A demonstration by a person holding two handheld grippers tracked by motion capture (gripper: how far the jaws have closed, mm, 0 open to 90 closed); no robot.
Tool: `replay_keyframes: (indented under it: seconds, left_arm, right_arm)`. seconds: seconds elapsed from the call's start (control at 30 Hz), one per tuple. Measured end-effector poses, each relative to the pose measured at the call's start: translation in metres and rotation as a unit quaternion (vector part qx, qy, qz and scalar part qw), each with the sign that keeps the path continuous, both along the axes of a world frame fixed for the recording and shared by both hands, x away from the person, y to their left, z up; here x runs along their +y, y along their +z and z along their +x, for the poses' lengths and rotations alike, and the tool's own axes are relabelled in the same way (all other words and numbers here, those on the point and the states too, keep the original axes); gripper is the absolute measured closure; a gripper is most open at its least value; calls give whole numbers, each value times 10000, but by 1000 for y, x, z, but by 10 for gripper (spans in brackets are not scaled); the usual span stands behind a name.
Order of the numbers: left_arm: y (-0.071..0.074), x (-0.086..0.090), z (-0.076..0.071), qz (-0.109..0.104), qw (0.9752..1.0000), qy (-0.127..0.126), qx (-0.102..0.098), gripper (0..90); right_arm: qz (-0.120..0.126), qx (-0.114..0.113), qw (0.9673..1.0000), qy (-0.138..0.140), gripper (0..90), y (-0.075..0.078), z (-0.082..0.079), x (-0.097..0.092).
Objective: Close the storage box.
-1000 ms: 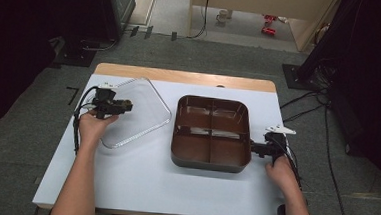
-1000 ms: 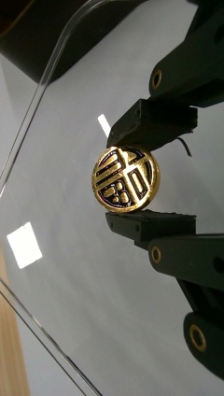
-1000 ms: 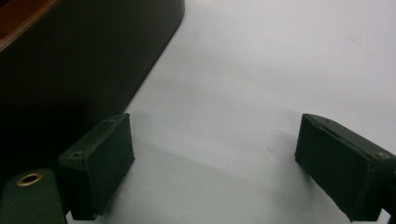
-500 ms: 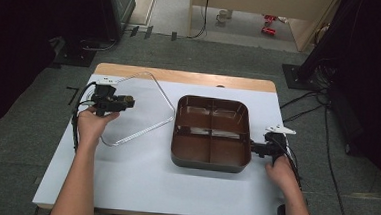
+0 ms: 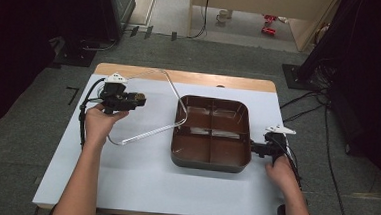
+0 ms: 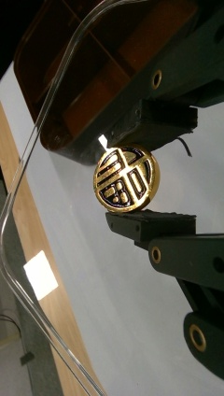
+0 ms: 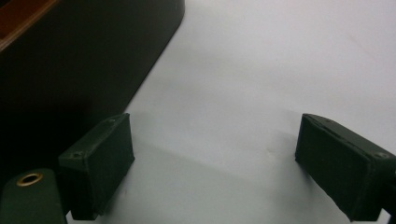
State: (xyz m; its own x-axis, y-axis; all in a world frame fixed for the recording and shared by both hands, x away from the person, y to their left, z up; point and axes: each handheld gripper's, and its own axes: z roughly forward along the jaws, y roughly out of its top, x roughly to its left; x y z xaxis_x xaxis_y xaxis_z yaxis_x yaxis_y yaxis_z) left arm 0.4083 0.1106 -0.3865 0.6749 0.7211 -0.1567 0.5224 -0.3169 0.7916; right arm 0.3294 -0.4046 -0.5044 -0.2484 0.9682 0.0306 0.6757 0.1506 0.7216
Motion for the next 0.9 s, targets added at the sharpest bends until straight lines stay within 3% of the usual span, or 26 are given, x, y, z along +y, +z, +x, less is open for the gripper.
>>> replay_keyframes:
  seconds: [0.43,0.67,0.9]
  left_arm:
    - [4,-44,-7,33,9985,-544,-51,593]
    - [-2,-70,-8,-179,9946,-1024,66,593]
    - [-8,-102,-11,70,9914,-1303,-2,593]
  right_arm:
    - [-3,3,10000,2,107,0,0,0]
    - [-8,7,10000,7,107,0,0,0]
    - [1,0,10000,-4,108,0,0,0]
